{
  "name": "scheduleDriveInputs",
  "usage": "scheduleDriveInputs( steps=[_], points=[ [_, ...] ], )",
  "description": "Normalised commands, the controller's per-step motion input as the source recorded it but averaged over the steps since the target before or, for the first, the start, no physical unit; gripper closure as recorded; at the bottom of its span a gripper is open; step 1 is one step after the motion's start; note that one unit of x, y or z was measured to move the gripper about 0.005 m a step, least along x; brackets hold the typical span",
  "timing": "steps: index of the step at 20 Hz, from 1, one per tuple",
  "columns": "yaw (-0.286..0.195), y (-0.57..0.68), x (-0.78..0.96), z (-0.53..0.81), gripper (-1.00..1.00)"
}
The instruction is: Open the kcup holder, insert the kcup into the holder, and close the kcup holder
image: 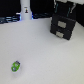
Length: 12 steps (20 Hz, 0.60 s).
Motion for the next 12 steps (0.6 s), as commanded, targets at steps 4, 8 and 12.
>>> scheduleDriveInputs(
  steps=[4,8,12],
  points=[
    [-0.057,0.42,-0.10,-0.37,-1.00],
    [-0.047,0.37,-0.15,-0.37,-1.00],
    [-0.041,0.27,-0.28,-0.34,-1.00]
  ],
)
